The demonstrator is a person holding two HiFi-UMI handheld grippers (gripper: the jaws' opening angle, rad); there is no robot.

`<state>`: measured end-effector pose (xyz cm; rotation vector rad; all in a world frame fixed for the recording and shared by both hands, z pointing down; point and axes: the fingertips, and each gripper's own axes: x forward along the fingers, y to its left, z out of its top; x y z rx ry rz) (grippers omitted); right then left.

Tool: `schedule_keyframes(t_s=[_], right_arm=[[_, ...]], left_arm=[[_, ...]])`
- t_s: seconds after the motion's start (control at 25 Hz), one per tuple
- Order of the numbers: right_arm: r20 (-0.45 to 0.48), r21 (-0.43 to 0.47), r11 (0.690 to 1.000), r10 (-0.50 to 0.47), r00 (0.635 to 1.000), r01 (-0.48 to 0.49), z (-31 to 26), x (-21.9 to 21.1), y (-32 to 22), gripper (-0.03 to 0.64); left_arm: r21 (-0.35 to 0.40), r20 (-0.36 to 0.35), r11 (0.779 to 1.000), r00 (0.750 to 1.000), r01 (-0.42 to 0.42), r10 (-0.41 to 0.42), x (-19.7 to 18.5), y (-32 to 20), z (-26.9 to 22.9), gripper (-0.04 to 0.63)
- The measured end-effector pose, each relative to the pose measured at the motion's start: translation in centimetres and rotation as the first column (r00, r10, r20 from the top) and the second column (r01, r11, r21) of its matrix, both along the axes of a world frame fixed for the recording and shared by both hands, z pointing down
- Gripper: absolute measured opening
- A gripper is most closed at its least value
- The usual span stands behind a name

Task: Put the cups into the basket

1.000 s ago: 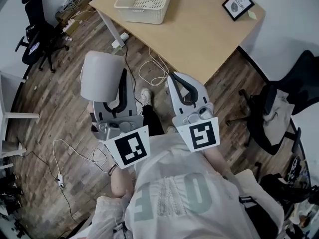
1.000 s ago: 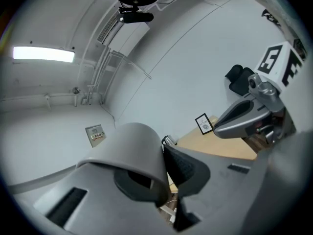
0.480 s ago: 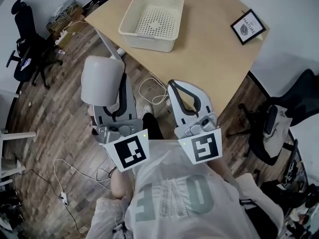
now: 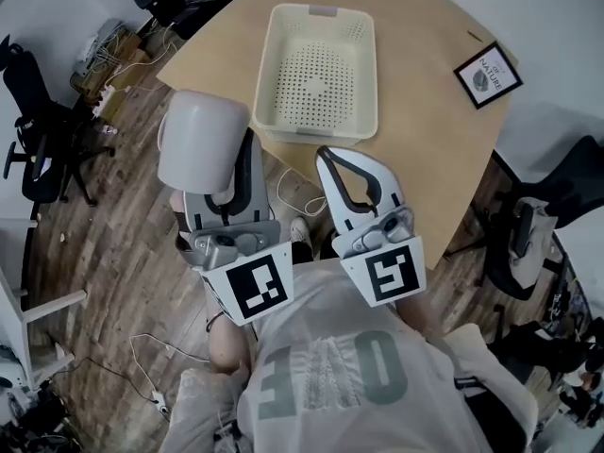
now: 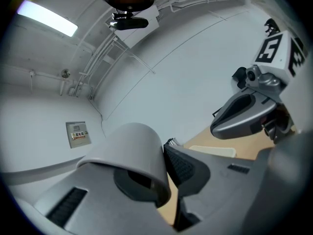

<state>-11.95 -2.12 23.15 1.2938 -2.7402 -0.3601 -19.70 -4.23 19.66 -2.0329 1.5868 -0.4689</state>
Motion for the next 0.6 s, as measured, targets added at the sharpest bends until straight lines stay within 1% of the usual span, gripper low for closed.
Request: schedule_keyframes(t_s=[0.08,0.16,0.24,0.32,0.48,0.6], right_arm=[[-0.002,-0.005,1.000,0.014,1.000,-0.014,-0.1,-0.5,-1.1,-0.002],[0.003,-0.003,0.999,0.036,0.999,-0.036,-0.2,-0.6,-2.2,-0.002],[0.020,-0.006,0.999,0.054,0.998,-0.054,-0.3,-0.5,-3.2,-0.002],[0.042,-0.004,0.998,0.064,0.997,-0.064,-0.4,-0.2,-4.2,-0.002],[0.075,0.016,0.996,0.086,0.994,-0.087,-0.8,0.3,-6.5,-0.002],[0.085,0.023,0.996,0.089,0.992,-0.091,-0.9,0.3,-8.6,-0.002]], left_arm=[[-0.008,-0.012,1.000,1.000,-0.021,0.021,-0.2,-1.3,0.2,0.052],[0.009,-0.024,0.999,0.998,-0.054,0.054,0.1,-2.2,0.2,0.052],[0.024,-0.021,0.997,0.997,-0.074,0.074,0.4,-3.0,0.1,0.052],[0.007,-0.018,0.997,0.997,-0.074,0.074,0.6,-3.8,0.1,0.052],[-0.005,-0.060,0.996,0.994,-0.089,0.088,1.2,-6.0,0.2,0.052],[-0.024,-0.023,0.996,0.996,-0.087,0.087,1.5,-8.2,0.3,0.052]])
